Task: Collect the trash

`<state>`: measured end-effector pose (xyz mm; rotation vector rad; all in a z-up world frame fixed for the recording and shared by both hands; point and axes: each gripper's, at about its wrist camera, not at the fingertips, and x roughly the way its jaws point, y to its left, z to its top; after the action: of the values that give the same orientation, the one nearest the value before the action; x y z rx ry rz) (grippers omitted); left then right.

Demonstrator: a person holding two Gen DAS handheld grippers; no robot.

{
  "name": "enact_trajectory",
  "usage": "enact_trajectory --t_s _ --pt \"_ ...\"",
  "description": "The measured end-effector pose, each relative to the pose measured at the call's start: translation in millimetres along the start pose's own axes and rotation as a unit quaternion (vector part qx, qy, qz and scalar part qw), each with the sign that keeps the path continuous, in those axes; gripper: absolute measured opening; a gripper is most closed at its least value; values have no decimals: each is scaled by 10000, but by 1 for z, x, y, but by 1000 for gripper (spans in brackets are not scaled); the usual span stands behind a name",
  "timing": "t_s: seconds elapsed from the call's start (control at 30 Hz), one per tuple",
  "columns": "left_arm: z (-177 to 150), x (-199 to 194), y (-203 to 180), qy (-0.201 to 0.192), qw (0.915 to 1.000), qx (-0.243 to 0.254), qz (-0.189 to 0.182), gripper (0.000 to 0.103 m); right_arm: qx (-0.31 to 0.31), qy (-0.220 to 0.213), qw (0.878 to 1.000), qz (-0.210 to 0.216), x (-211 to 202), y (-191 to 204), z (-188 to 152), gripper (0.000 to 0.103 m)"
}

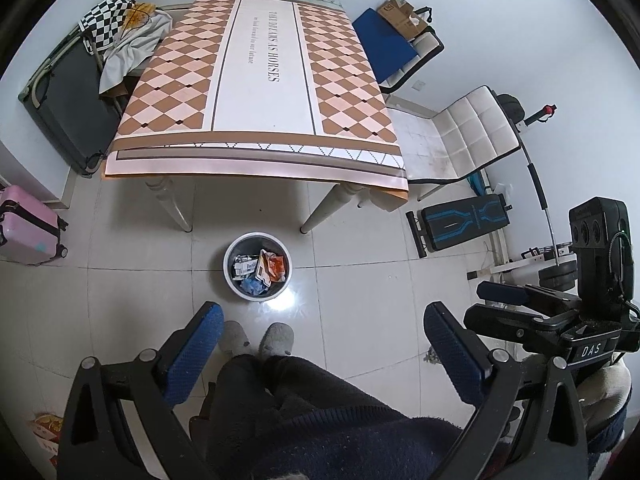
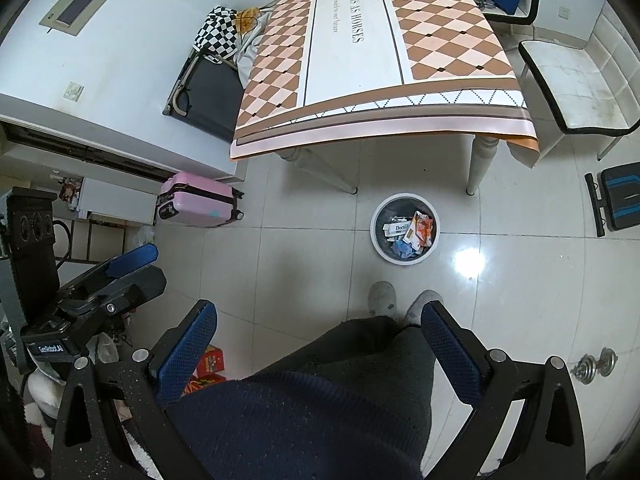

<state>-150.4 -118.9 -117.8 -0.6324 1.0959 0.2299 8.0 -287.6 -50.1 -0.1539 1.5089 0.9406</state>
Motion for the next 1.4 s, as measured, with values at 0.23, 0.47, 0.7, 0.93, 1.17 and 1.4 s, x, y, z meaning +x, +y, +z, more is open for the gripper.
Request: enact_trajectory --t_s 0.23,0.47,0.7,0.93,1.17,1.4 --pt "1 0 3 25 10000 6 -42 103 -8 34 10000 -17 1 0 2 103" --pt "2 0 5 38 10000 16 -54 103 -7 88 9999 -53 3 3 6 103" --pt "3 1 6 49 10000 17 -64 103 4 122 9999 -55 6 6 8 103" --pt "3 1 6 52 10000 3 -66 103 -1 149 9999 -61 8 8 10 103" --pt "3 1 6 48 10000 -4 -62 103 6 156 9999 -64 10 9 11 103" --pt "4 2 6 55 10000 -7 -66 103 14 165 9999 -48 11 9 10 103"
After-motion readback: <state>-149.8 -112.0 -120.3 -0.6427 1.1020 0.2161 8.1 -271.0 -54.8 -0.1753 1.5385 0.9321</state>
